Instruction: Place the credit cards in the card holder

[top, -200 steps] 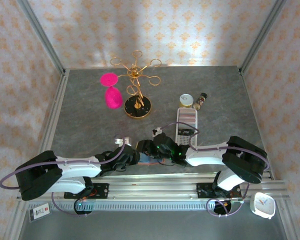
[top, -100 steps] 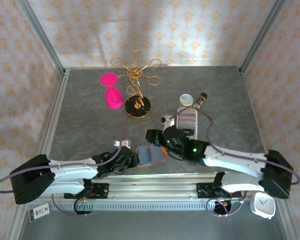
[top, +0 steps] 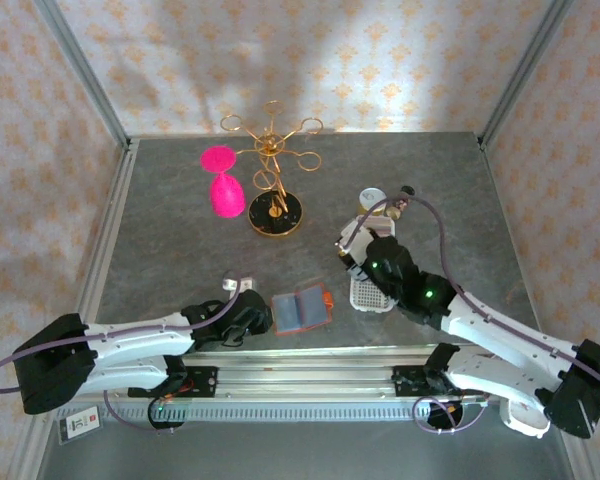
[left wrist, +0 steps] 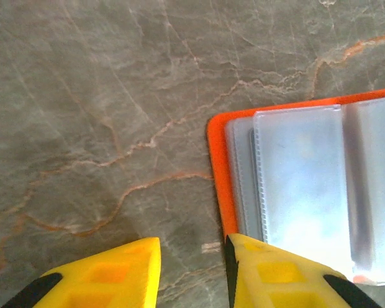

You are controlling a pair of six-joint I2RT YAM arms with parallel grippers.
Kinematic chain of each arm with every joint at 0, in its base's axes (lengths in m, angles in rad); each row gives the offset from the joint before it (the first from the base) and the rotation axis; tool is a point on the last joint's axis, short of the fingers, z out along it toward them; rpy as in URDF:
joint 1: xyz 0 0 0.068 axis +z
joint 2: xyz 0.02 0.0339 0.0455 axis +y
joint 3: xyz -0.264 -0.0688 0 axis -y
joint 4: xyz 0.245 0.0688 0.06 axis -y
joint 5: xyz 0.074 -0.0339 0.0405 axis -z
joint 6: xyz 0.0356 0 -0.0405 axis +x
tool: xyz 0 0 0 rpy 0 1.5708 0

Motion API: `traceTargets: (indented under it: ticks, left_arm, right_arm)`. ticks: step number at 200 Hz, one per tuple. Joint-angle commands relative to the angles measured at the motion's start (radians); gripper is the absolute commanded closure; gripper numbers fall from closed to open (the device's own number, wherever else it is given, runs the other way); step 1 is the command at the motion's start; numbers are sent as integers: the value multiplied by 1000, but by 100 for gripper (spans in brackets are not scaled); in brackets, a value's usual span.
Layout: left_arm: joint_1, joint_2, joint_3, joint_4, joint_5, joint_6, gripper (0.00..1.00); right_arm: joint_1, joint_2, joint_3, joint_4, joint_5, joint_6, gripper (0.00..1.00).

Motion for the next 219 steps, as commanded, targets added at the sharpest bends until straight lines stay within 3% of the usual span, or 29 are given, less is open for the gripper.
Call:
traceTargets:
  ticks: [1,23,62,104,185,219]
  left_arm:
    - [35,-15,57,-119,-48,54,66]
    - [85,-29,64,-79,39,85,63]
    - [109,-19,42,82,205,88,53]
    - [110,61,49,118,259,97,50]
    - [111,84,29,126,255,92,49]
    - [111,93,31,123,255,92,49]
  right_arm:
    - [-109,-4,-16,-105,-113,-289,52]
    - [-193,17,-52,-119,-177,-439,47]
    - [-298,114,-74,-70,-227,-584,28]
    - [-333,231,-84,43,-194,-698,23]
    - [-333,407,-52,130,-201,-763,22]
    - [-333,414,-71,203,-167,-791,28]
